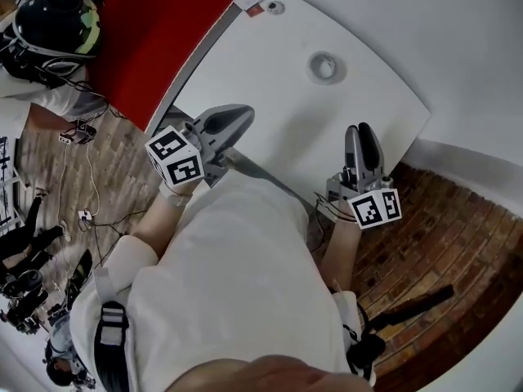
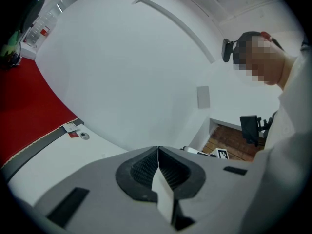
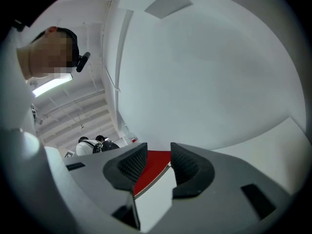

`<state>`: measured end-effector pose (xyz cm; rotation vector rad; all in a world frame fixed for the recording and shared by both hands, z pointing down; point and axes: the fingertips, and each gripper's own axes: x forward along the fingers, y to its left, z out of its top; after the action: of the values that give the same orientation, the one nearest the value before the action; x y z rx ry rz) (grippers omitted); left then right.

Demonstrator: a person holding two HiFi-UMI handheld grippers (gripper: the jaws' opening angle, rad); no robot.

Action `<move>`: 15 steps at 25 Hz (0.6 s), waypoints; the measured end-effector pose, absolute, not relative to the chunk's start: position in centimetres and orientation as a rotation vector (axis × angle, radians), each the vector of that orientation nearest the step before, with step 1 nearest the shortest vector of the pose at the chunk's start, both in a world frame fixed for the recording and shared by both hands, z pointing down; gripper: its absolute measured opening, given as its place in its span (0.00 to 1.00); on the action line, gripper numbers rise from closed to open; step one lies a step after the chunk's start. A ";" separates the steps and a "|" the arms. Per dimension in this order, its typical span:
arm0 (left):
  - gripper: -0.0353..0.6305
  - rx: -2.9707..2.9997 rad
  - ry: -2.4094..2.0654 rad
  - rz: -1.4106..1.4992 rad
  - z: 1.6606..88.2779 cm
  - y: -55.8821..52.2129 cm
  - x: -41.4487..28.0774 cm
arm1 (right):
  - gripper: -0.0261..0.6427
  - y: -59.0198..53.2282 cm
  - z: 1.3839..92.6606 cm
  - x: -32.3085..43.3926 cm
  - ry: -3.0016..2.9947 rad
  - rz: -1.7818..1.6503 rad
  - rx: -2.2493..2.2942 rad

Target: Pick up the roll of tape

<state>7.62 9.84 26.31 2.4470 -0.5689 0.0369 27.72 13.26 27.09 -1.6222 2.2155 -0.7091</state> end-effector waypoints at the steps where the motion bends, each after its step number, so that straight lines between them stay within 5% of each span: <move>1: 0.07 2.445 -0.571 0.032 26.4 9.9 7.8 | 0.24 13.0 27.1 27.8 2.234 -0.706 -1.623; 15: 0.07 2.366 -0.515 -0.021 28.9 6.6 7.9 | 0.25 8.0 27.0 25.7 2.488 -0.675 -1.672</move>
<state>7.91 6.55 28.94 2.3662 -0.5154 -0.0214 25.70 8.03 26.95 -1.6723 2.4877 -0.6748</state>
